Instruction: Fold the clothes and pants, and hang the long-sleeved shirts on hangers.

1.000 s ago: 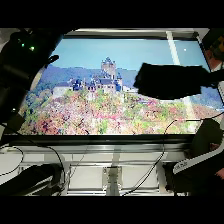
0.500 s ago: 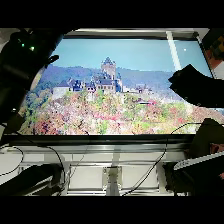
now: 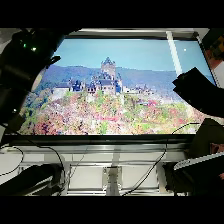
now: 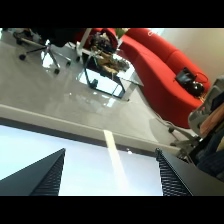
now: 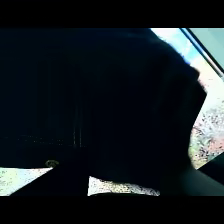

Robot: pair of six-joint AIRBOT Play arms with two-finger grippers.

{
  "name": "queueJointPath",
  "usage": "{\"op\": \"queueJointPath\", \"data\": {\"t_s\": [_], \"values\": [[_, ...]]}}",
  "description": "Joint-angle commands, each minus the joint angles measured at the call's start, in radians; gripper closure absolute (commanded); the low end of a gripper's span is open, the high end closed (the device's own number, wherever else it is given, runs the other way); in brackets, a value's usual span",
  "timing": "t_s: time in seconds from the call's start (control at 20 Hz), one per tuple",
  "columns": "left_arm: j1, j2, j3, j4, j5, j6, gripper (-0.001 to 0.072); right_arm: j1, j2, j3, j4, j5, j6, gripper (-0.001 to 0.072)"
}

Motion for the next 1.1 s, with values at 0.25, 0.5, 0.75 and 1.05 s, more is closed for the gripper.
{"op": "queueJointPath", "data": {"t_s": [0.25,0.5,0.75,1.05], "values": [[0.005,0.000,0.000,0.043,-0.015,0.002,0.0182,0.003,0.013,0.055,0.208,-0.047,0.056,0.0298],[0.036,0.041,0.001,0.106,-0.169,0.110,0.0691,0.103,0.013,0.055,0.812,-0.046,-0.122,0.0676],[0.125,0.179,0.001,0.106,-0.397,0.303,0.0696,0.308,0.017,0.055,1.110,0.013,-0.164,0.0679],[0.307,0.323,0.001,-0.002,-0.523,0.492,0.0698,0.579,0.116,0.055,1.093,-0.020,-0.159,0.0681]]}}
